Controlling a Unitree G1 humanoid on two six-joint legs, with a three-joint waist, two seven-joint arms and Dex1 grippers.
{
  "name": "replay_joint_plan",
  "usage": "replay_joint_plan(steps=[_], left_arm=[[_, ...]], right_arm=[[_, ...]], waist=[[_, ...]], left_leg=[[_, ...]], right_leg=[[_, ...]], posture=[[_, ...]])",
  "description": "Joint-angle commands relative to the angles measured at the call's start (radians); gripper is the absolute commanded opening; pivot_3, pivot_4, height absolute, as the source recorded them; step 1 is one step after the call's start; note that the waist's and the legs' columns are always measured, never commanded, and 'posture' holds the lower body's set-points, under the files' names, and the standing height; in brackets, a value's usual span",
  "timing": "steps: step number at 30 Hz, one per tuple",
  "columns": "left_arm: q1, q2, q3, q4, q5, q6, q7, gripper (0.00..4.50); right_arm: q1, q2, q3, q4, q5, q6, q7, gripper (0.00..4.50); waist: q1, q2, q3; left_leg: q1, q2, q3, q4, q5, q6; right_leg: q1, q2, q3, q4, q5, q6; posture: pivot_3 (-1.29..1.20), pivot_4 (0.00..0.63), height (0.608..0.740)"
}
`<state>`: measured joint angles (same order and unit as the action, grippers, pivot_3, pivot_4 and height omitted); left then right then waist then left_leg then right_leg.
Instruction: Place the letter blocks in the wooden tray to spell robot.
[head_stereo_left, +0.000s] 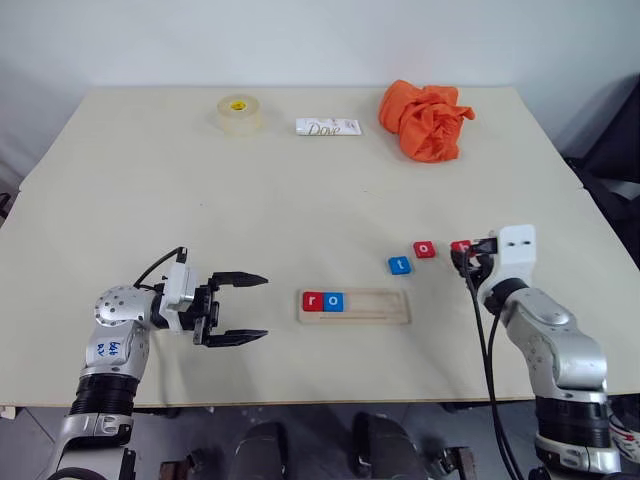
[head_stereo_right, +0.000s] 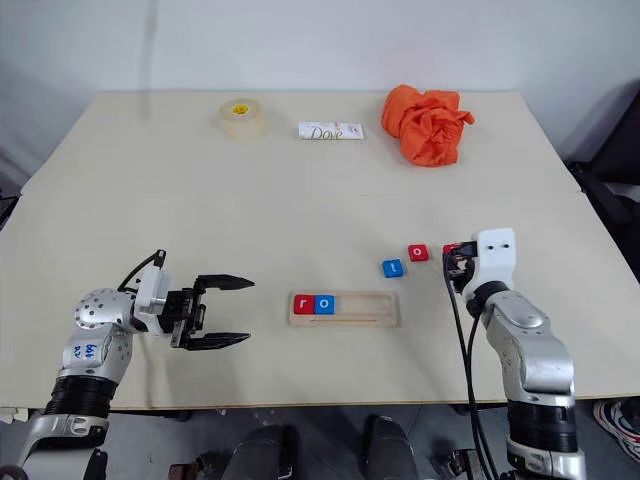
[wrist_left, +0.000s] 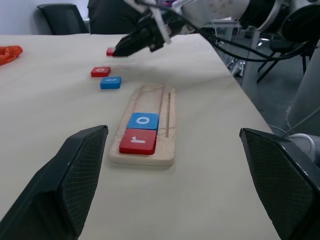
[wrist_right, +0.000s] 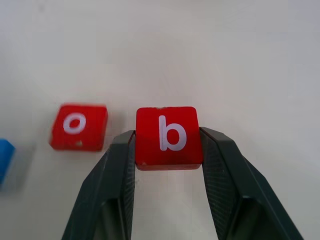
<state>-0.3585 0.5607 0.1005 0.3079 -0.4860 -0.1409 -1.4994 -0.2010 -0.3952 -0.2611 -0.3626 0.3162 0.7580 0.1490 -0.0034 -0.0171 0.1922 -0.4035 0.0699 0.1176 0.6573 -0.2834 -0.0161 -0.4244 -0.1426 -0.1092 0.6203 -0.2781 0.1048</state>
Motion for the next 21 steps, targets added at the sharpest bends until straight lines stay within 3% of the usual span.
replay_joint_plan(steps=[1, 8, 14, 21], left_arm=[[-0.021, -0.004, 0.006, 0.004, -0.02, -0.011, -0.019, 4.5], [-0.046, -0.012, -0.004, 0.022, -0.017, -0.012, -0.025, 4.5], [-0.052, -0.014, -0.006, 0.018, -0.016, -0.008, -0.022, 4.5], [-0.042, -0.017, -0.006, 0.0, -0.019, -0.003, -0.013, 4.5]], right_arm=[[0.087, 0.033, -0.014, -0.198, 0.03, 0.088, -0.04, 1.46], [0.221, 0.12, 0.017, -0.328, 0.037, 0.167, -0.084, 1.46], [0.218, 0.165, 0.026, -0.31, 0.031, 0.163, -0.099, 1.46], [0.212, 0.144, 0.024, -0.303, 0.039, 0.138, -0.059, 3.79]], waist=[[0.002, 0.0, 0.0], [-0.003, 0.0, 0.0], [-0.004, 0.0, 0.0], [-0.003, 0.0, 0.0]], left_leg=[[-0.002, 0.0, 0.0, 0.0, 0.0, 0.0], [-0.002, 0.0, 0.0, 0.001, 0.0, 0.0], [-0.002, 0.001, 0.0, 0.001, 0.0, 0.0], [-0.002, 0.001, 0.0, 0.001, 0.0, 0.0]], right_leg=[[-0.002, 0.0, 0.0, 0.0, 0.0, 0.0], [-0.002, 0.0, 0.001, 0.001, 0.0, 0.0], [-0.003, 0.001, 0.001, 0.001, 0.0, 0.0], [-0.003, 0.002, 0.001, 0.001, 0.0, 0.0]], posture=[[0.0, 0.15, 0.74], [0.0, 0.15, 0.74], [0.0, 0.15, 0.74], [0.0, 0.15, 0.74]])
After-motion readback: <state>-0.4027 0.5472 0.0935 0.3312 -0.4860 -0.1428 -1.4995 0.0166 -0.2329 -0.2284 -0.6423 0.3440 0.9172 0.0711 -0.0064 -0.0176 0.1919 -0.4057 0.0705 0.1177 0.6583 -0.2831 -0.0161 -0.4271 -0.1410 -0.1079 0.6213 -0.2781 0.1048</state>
